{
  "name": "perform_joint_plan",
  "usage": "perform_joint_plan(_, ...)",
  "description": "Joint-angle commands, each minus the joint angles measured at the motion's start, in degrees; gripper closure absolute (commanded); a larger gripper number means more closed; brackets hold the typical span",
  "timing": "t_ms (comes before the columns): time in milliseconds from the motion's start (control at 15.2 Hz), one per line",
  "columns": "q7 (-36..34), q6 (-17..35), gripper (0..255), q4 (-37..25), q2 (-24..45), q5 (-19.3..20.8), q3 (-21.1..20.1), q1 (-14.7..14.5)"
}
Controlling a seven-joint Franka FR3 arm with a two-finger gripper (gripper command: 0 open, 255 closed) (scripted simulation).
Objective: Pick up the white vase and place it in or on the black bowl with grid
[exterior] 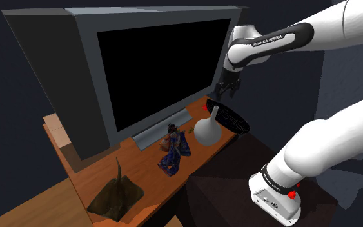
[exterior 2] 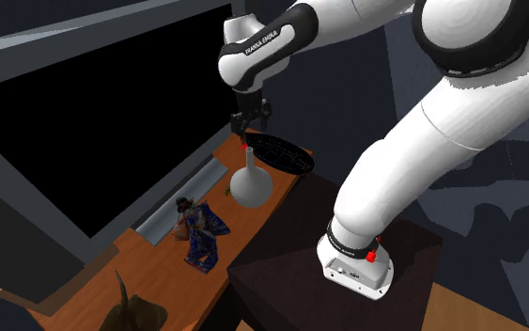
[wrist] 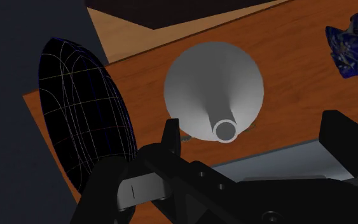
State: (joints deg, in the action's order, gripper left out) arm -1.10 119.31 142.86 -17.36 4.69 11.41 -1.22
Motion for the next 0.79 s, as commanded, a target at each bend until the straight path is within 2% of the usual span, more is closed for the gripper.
perform_joint_plan(0, 1.5, 4.0, 0, -0.8, 4.9, -0.8, 0.8, -0.3)
perform_joint_plan(264, 4.6, 10.3, 0, -3.4, 14.2, -3.3, 1.7, -0.7)
perform_joint_plan(726, 5.4, 15.5, 0, -1.5, 17.7, -4.3, 1.7, -0.7)
